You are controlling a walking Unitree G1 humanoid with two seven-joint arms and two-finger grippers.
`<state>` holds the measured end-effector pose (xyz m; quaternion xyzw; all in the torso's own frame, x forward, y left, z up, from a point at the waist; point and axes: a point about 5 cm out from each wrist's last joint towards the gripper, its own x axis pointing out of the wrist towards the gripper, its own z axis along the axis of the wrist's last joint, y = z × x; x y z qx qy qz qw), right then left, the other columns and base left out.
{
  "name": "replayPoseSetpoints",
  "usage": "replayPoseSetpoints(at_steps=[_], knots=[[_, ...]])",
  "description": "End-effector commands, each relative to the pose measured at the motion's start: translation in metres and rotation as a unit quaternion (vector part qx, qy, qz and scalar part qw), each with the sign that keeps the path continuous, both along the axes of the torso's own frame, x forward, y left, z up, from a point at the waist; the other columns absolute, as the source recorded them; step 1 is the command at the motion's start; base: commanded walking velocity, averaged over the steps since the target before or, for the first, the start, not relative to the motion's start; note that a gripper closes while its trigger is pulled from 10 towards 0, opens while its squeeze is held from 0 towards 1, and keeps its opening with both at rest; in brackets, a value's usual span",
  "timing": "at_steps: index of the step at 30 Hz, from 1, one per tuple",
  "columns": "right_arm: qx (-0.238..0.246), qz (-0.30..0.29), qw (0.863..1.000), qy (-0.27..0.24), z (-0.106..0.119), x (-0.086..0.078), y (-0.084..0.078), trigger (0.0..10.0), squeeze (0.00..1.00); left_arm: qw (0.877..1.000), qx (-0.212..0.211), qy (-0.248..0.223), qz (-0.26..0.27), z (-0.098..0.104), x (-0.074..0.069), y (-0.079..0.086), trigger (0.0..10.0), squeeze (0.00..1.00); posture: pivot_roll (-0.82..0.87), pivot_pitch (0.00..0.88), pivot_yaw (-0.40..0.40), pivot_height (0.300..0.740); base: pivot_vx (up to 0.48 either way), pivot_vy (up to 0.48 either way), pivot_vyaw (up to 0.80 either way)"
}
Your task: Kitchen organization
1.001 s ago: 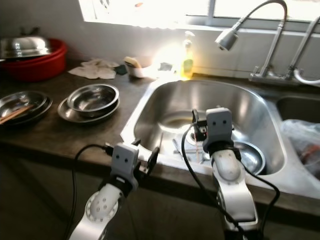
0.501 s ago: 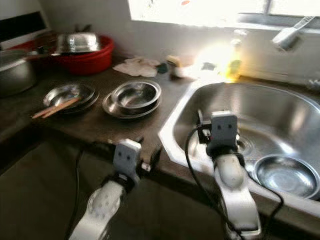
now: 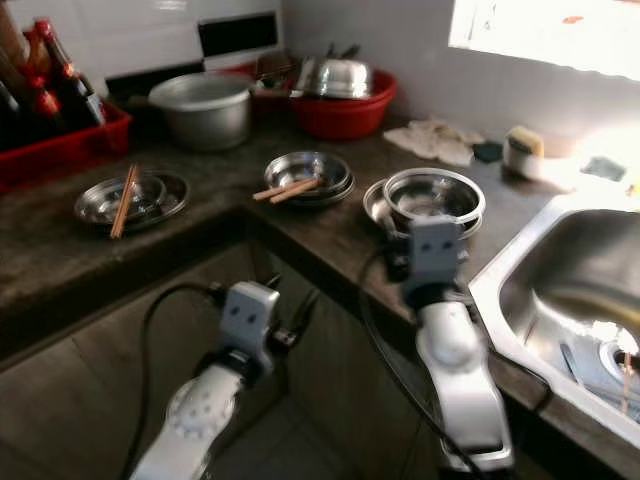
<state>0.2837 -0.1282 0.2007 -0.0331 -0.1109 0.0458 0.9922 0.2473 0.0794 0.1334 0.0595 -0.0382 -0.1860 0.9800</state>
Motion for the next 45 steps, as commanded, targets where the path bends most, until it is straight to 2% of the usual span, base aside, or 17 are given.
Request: replayPoseSetpoints(at_steps=[1, 6, 8, 10, 13, 14, 15, 16, 17, 21, 22, 25, 26, 32, 42, 45], knots=[[0.001, -0.012, 1.0, 0.004, 0.001, 0.003, -0.01, 10.0, 0.0, 1.0, -0.008, 0.002, -0.008, 0.001, 0.0, -0.008, 10.0, 0.0, 0.12, 0.0, -0.021, 0.74, 0.0, 0.0, 0.0], [-0.012, -0.009, 1.0, 0.003, 0.006, 0.011, -0.013, 10.0, 0.0, 1.0, -0.008, 0.006, -0.002, 0.0, 0.0, -0.007, 10.0, 0.0, 0.12, 0.0, -0.022, 0.74, 0.0, 0.0, 0.0], [-0.041, -0.017, 0.999, 0.01, 0.008, 0.018, -0.017, 10.0, 0.0, 1.0, -0.008, 0.006, -0.003, 0.0, -0.001, -0.007, 10.0, 0.0, 0.12, 0.0, -0.029, 0.74, 0.0, 0.0, 0.0], [-0.085, -0.015, 0.995, 0.04, 0.006, 0.03, -0.021, 10.0, 0.0, 1.0, -0.01, 0.009, -0.007, -0.001, -0.003, -0.008, 10.0, 0.0, 0.12, 0.0, -0.03, 0.74, 0.0, 0.0, 0.0], [-0.084, -0.01, 0.996, 0.04, 0.009, 0.036, -0.025, 10.0, 0.0, 1.0, -0.014, 0.011, -0.008, -0.001, -0.003, -0.009, 10.0, 0.0, 0.12, 0.0, -0.029, 0.74, 0.0, 0.0, 0.0], [-0.087, 0.013, 0.994, 0.065, 0.009, 0.044, -0.029, 10.0, 0.0, 1.0, -0.015, 0.012, -0.014, -0.001, -0.006, -0.01, 10.0, 0.0, 0.12, 0.0, -0.033, 0.74, 0.0, 0.0, 0.0], [-0.087, 0.013, 0.994, 0.065, 0.009, 0.044, -0.029, 10.0, 0.0, 1.0, -0.015, 0.012, -0.014, -0.001, -0.006, -0.01, 10.0, 0.0, 0.12, 0.0, -0.033, 0.74, 0.0, 0.0, 0.0], [-0.091, 0.022, 0.99, 0.107, 0.004, 0.053, -0.037, 10.0, 0.31, 0.999, -0.021, 0.017, -0.03, -0.001, -0.009, -0.013, 10.0, 0.0, 0.12, 0.0, -0.032, 0.74, 0.0, 0.0, 0.0], [-0.105, 0.028, 0.987, 0.119, 0.005, 0.059, -0.042, 10.0, 1.0, 0.998, -0.021, 0.024, -0.047, -0.004, -0.013, -0.017, 10.0, 0.0, 0.12, 0.0, -0.036, 0.74, 0.0, 0.0, 0.0], [-0.136, 0.024, 0.982, 0.13, 0.013, 0.07, -0.054, 10.0, 1.0, 0.997, -0.025, 0.037, -0.065, -0.008, -0.019, -0.023, 10.0, 0.0, 0.12, 0.005, -0.038, 0.74, 0.0, 0.0, 0.0], [-0.144, 0.022, 0.981, 0.132, 0.015, 0.073, -0.057, 10.0, 0.0, 0.997, -0.026, 0.039, -0.068, -0.009, -0.02, -0.024, 10.0, 0.0, 0.12, 0.008, -0.043, 0.74, 0.0, 0.0, 0.0], [-0.156, 0.015, 0.978, 0.14, 0.02, 0.08, -0.064, 10.0, 0.0, 0.996, -0.029, 0.044, -0.078, -0.01, -0.023, -0.027, 10.0, 0.0, 0.12, 0.011, -0.046, 0.74, 0.0, 0.0, 0.0], [-0.165, 0.011, 0.974, 0.155, 0.024, 0.087, -0.071, 10.0, 0.0, 0.995, -0.031, 0.047, -0.082, -0.01, -0.025, -0.029, 10.0, 0.0, 0.12, 0.013, -0.047, 0.74, 0.0, 0.0, 0.0], [-0.171, 0.024, 0.966, 0.192, 0.025, 0.095, -0.078, 10.0, 0.0, 0.995, -0.031, 0.049, -0.08, -0.011, -0.025, -0.029, 10.0, 0.0, 0.12, 0.017, -0.054, 0.74, 0.0, 0.0, 0.0], [-0.163, 0.056, 0.967, 0.186, 0.032, 0.099, -0.072, 10.0, 0.0, 0.995, -0.028, 0.051, -0.076, -0.012, -0.025, -0.028, 10.0, 0.0, 0.12, 0.02, -0.055, 0.74, 0.0, 0.0, 0.0], [-0.179, 0.061, 0.963, 0.194, 0.032, 0.101, -0.072, 10.0, 0.0, 0.995, -0.028, 0.051, -0.077, -0.012, -0.025, -0.027, 10.0, 0.0, 0.12, 0.016, -0.052, 0.74, 0.0, 0.0, 0.0]])
